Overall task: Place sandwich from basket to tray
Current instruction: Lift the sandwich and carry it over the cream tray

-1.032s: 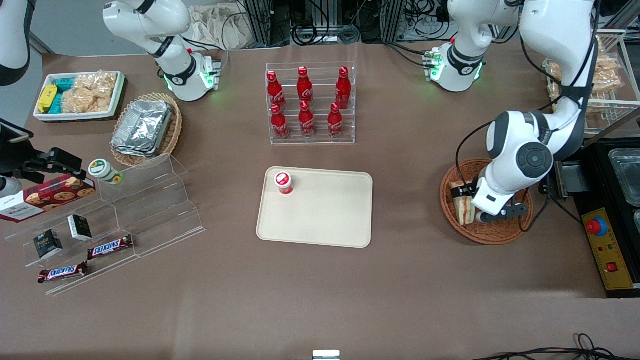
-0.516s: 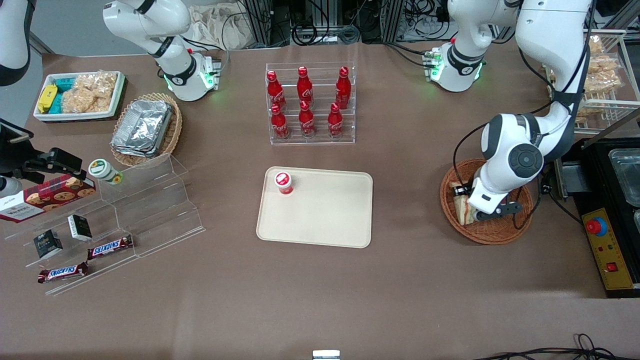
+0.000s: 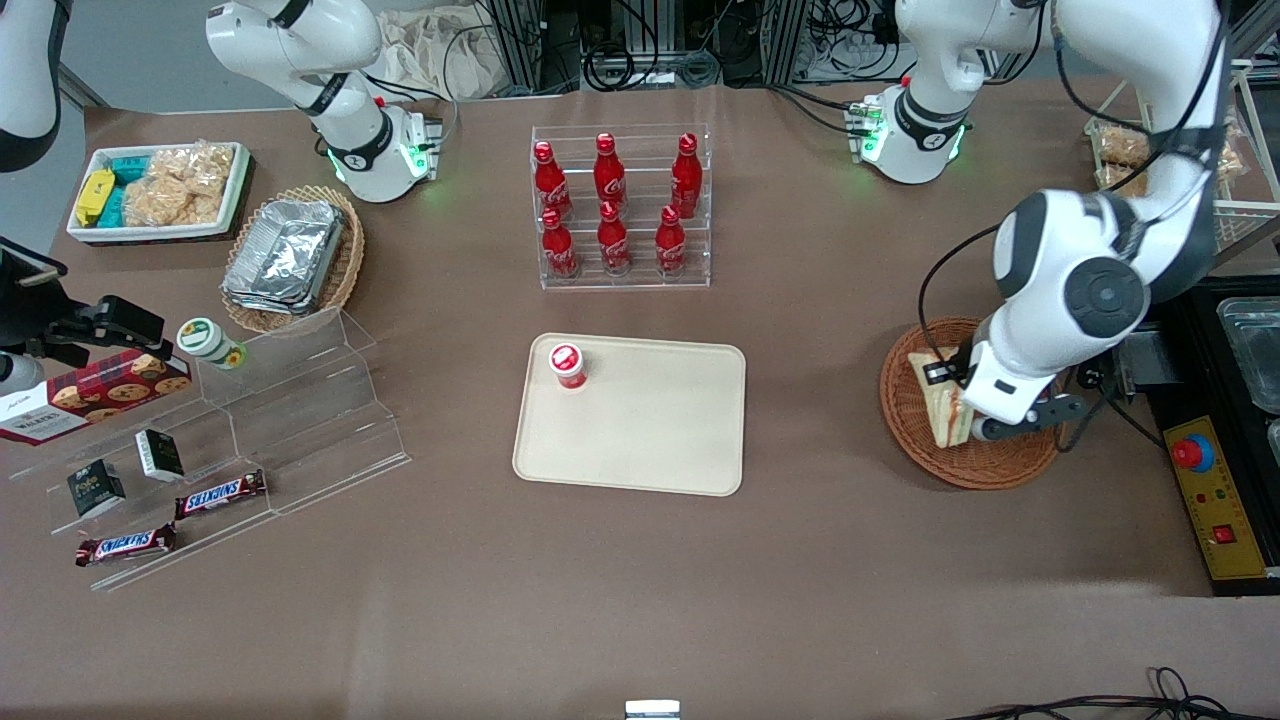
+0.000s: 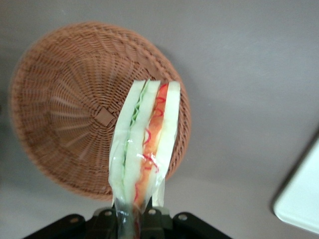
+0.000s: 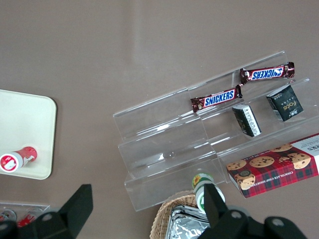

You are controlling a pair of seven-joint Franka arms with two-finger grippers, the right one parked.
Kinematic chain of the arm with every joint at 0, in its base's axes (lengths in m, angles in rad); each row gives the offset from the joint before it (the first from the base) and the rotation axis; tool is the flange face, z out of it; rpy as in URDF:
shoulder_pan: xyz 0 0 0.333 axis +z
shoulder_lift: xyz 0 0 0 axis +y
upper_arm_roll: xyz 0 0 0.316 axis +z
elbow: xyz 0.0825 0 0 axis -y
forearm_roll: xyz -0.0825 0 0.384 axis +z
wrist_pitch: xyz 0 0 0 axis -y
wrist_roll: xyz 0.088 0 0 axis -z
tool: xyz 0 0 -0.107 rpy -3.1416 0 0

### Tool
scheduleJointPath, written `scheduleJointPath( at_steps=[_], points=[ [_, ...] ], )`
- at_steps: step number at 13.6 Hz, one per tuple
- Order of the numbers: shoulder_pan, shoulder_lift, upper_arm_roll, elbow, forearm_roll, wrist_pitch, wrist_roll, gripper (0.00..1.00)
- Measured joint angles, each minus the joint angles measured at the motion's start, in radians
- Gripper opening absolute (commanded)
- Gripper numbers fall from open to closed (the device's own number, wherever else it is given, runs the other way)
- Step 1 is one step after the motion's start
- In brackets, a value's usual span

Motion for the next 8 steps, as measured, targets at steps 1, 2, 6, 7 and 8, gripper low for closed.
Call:
scheduleJointPath(
  at_steps=[1, 2, 6, 7, 8],
  points=[
    [0.000, -0.009, -0.010, 0.070, 0.000, -0.089, 0.000, 0.07],
    [0.000, -0.014, -0.021, 0.133, 0.000, -0.170, -0.001, 0.07],
    [-0.001, -0.016, -0.068, 0.345, 0.000, -0.437, -0.010, 0.07],
    [0.000, -0.016, -0.081, 0.388, 0.000, -0.485, -0.022, 0.07],
    [0.000, -0.016, -0.101, 0.418, 0.000, -0.515, -0.055, 0.07]
  ],
)
